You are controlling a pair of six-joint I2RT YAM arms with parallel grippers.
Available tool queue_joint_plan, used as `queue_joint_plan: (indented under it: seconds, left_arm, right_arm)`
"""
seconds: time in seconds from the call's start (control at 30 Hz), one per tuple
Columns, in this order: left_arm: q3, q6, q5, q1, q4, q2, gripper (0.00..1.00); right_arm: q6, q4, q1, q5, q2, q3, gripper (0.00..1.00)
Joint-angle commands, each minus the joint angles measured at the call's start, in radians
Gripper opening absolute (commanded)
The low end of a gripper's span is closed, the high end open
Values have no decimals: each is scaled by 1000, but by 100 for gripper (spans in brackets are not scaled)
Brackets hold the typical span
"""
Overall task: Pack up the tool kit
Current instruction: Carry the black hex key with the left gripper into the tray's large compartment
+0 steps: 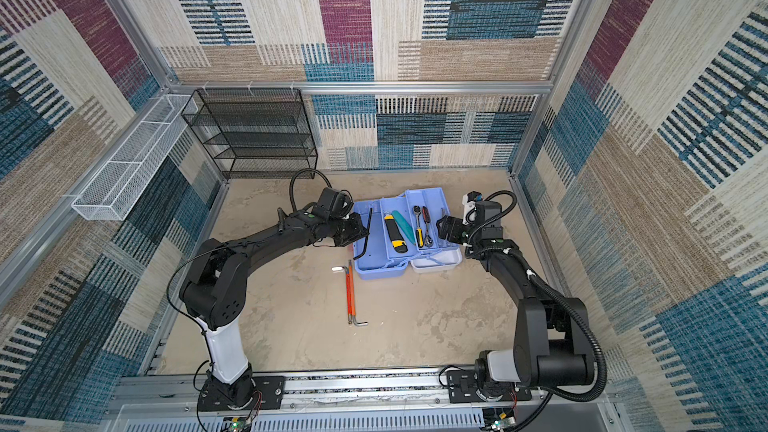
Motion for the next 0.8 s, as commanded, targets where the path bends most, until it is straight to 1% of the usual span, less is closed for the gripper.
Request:
queue_joint_plan:
  seconds: [0.0,0.2,0.57,0.77]
  left_arm:
    - [31,-61,-26,0,41,26,0]
    - [77,-82,-34,0,32,40,0]
    - [50,-137,-31,-13,46,80,0]
    - [75,-127,-25,-29,36,110,0]
  right_arm:
    - [-7,28,1,1,-6,-2,88]
    - [-10,31,1,-2,-3,-5,88]
    - [-16,37,1,-7,11,-8,88]
    - [-22,37,2,0,15,-9,88]
